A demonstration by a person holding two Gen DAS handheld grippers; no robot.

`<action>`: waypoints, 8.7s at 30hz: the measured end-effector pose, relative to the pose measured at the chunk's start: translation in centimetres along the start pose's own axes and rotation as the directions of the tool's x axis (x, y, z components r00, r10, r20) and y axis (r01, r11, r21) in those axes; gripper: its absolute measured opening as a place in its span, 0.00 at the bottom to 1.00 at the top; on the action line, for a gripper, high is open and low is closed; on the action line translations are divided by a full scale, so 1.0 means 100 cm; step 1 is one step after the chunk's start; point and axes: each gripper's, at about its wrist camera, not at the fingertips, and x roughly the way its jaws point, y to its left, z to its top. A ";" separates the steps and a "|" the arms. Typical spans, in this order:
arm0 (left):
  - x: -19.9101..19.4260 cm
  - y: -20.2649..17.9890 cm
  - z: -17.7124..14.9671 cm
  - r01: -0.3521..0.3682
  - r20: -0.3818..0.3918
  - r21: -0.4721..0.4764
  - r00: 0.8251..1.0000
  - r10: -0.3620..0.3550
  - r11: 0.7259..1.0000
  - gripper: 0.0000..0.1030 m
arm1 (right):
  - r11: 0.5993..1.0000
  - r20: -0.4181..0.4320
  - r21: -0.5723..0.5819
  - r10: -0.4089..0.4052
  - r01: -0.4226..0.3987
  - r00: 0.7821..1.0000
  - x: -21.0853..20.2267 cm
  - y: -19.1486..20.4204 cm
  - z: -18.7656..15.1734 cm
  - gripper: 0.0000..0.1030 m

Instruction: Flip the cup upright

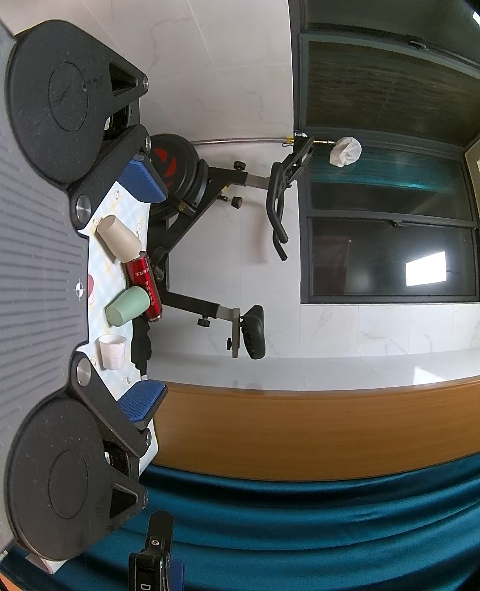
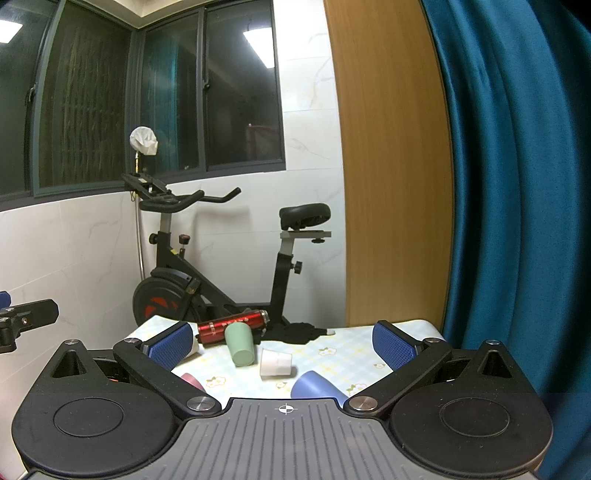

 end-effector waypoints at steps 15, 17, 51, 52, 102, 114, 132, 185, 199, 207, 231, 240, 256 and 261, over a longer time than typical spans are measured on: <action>-0.001 0.001 0.000 0.002 0.001 0.001 1.000 -0.002 1.000 1.00 | 1.000 0.001 0.001 0.000 0.000 1.000 0.000 0.000 0.000 1.00; -0.001 0.000 -0.001 0.002 0.001 0.001 1.000 -0.002 1.000 1.00 | 1.000 0.001 0.000 0.000 0.000 1.000 0.000 0.000 0.000 1.00; 0.077 0.035 -0.039 0.013 -0.235 -0.315 0.968 -0.091 0.949 0.99 | 0.998 -0.040 -0.055 -0.019 0.017 0.999 0.024 -0.026 -0.009 1.00; 0.084 0.033 -0.042 -0.007 -0.251 -0.315 0.965 -0.077 0.949 0.99 | 0.997 -0.048 -0.067 -0.033 0.030 0.998 0.032 -0.032 -0.009 1.00; 0.205 0.021 -0.096 -0.260 -0.508 -0.134 0.846 0.159 0.956 0.98 | 0.972 -0.482 0.149 -0.088 0.180 0.872 0.289 -0.168 -0.099 0.60; 0.189 0.048 -0.100 -0.284 -0.481 -0.167 0.859 0.173 0.944 0.98 | 0.987 -0.546 0.139 0.147 -0.083 0.825 0.286 -0.008 -0.110 0.60; 0.191 0.063 -0.110 -0.237 -0.486 -0.211 0.867 0.108 0.948 0.98 | 0.992 -0.626 0.115 0.111 -0.049 0.772 0.317 0.060 -0.170 0.61; 0.310 -0.061 -0.155 0.053 -0.738 -0.290 0.623 -0.259 0.955 0.70 | 0.977 -0.375 0.149 -0.084 0.150 0.923 0.232 -0.093 -0.141 0.87; 0.278 -0.051 -0.137 0.127 -0.639 -0.196 0.735 -0.225 0.972 0.67 | 0.982 -0.377 0.148 -0.055 0.119 0.925 0.230 -0.082 -0.137 0.87; 0.277 -0.052 -0.135 0.119 -0.566 -0.072 0.813 -0.139 0.990 0.67 | 0.984 -0.385 0.142 -0.047 0.109 0.922 0.232 -0.077 -0.138 0.87; 0.268 -0.060 -0.159 0.028 -0.516 0.065 0.857 0.009 0.997 0.67 | 0.986 -0.403 0.134 -0.038 0.100 0.914 0.234 -0.074 -0.143 0.87; 0.267 -0.059 -0.158 0.028 -0.549 0.043 0.836 0.000 0.999 0.67 | 0.986 -0.406 0.135 -0.035 0.098 0.913 0.234 -0.075 -0.143 0.87; 0.276 -0.052 -0.149 0.028 -0.669 -0.037 0.742 -0.046 0.999 0.75 | 0.986 -0.407 0.137 -0.032 0.096 0.913 0.232 -0.074 -0.143 0.87; 0.279 -0.047 -0.148 0.005 -0.705 -0.065 0.707 -0.050 0.998 0.82 | 0.986 -0.404 0.137 -0.032 0.095 0.914 0.230 -0.072 -0.141 0.87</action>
